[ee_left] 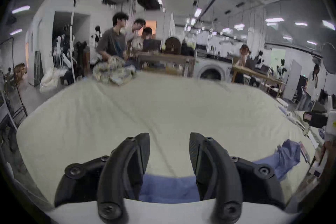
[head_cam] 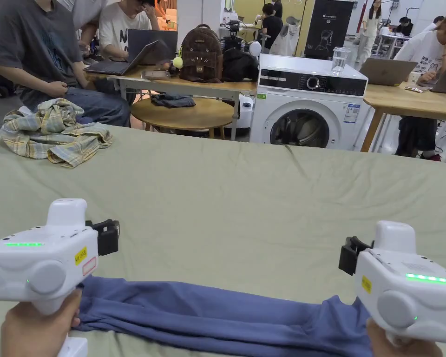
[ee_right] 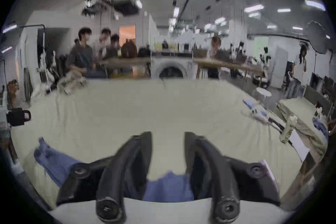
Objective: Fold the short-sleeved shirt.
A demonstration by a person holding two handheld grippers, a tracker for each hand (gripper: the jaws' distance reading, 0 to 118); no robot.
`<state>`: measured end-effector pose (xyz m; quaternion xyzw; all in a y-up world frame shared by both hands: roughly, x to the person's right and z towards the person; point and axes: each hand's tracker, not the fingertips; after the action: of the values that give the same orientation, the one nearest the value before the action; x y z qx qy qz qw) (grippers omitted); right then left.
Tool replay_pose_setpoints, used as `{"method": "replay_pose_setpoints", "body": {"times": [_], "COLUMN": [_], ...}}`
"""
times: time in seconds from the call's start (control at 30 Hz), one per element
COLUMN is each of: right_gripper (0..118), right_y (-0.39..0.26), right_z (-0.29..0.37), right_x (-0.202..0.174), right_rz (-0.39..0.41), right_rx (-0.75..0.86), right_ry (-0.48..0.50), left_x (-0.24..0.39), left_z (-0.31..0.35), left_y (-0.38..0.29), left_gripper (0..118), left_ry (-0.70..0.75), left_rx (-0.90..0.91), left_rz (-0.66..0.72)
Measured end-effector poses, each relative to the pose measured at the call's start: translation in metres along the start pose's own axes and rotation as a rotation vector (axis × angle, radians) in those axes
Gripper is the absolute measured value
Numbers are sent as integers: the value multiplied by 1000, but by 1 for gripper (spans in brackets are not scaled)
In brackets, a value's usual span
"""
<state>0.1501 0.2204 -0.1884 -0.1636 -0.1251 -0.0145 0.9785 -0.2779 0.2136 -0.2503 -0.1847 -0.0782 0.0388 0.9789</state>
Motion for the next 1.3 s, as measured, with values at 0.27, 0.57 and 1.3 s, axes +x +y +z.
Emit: {"method": "replay_pose_setpoints", "body": {"times": [0.27,0.57,1.3], "right_gripper": [0,0,0], "right_y": [1,-5,-28], "right_z": [4,-7,-37], "right_x": [-43,-75,-128], "right_rz": [-48,-13,113], "right_rx": [143,176,49], "right_ry": [13,18,175], "left_x": [21,-5,-175], "left_z": [1,-6,-121], "left_y": [-11,1,-86], "left_gripper": [0,0,60], "left_ry": [46,24,-576], "left_rx": [198,20,-799], "left_rz": [-96,-128,555]}}
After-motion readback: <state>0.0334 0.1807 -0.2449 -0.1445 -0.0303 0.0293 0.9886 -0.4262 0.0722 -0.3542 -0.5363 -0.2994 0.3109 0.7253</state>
